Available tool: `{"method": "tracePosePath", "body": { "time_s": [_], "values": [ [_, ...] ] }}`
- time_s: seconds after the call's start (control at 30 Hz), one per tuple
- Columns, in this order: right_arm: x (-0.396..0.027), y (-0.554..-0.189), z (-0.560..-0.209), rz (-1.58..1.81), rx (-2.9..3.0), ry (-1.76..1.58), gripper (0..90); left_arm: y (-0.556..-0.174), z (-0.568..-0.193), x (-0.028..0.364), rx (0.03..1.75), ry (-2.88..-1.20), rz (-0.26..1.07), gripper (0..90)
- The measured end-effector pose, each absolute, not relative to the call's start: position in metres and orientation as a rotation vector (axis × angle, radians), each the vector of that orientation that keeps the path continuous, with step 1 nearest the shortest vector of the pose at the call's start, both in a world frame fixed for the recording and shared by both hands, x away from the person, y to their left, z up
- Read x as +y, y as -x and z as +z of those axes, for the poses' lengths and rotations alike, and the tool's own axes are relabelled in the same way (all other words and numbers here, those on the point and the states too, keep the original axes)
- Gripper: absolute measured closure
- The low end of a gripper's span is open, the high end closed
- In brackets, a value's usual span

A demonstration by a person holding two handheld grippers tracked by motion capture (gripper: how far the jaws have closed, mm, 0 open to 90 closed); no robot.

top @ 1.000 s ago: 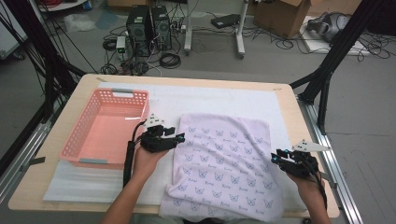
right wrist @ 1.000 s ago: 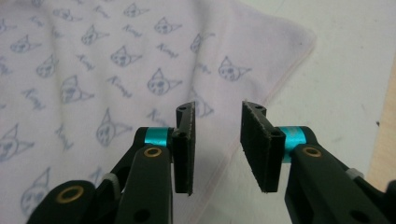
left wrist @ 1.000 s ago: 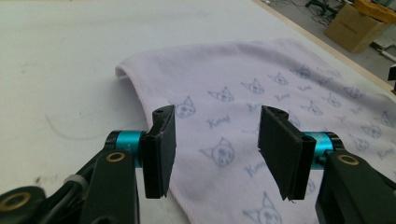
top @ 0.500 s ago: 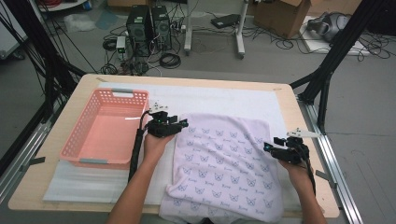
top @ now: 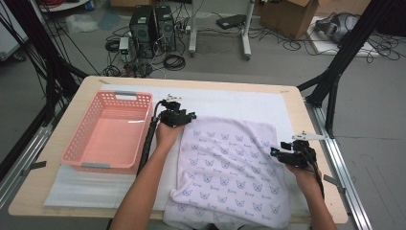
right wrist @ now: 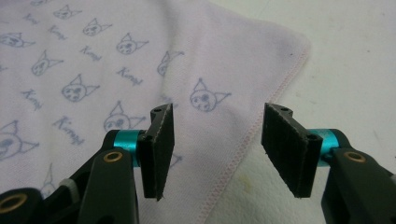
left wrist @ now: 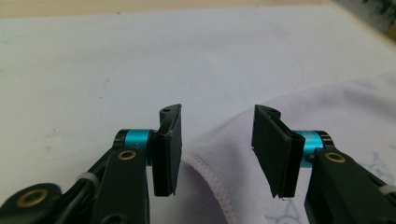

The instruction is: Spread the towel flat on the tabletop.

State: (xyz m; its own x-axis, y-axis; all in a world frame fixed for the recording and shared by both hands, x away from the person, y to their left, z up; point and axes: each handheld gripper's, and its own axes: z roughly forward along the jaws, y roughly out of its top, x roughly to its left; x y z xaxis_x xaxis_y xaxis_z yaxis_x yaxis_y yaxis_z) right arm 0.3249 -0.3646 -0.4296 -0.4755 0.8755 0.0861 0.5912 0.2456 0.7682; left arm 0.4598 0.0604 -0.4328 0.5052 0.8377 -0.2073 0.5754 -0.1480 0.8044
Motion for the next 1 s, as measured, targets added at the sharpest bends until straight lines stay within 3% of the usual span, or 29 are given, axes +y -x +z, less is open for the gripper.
{"method": "tracePosePath", "body": {
  "time_s": [0.17,0.33,0.43,0.7,0.9,1.0],
  "values": [
    [-0.365,-0.325,-0.429,1.087,2.158,-1.36,43.2,-0.467,-0.443,0.055,1.194,-1.883,0.346,52.7],
    [-0.365,-0.326,-0.43,1.073,2.166,-1.367,46.9,-0.463,-0.445,0.05,1.127,-1.997,0.381,83.6],
    [-0.365,-0.326,-0.429,1.076,2.154,-1.373,47.7,-0.458,-0.439,0.046,1.117,-2.011,0.43,85.0],
    [-0.367,-0.331,-0.431,1.101,2.069,-1.44,49.5,-0.424,-0.412,0.035,0.971,-1.92,0.413,84.9],
    [-0.344,-0.338,-0.445,0.99,2.166,-1.364,62.7,-0.402,-0.419,0.036,0.95,-1.928,0.364,84.5],
    [-0.342,-0.338,-0.445,0.987,2.193,-1.327,82.1,-0.393,-0.426,0.038,0.936,-1.971,0.339,84.2]
  ]
}}
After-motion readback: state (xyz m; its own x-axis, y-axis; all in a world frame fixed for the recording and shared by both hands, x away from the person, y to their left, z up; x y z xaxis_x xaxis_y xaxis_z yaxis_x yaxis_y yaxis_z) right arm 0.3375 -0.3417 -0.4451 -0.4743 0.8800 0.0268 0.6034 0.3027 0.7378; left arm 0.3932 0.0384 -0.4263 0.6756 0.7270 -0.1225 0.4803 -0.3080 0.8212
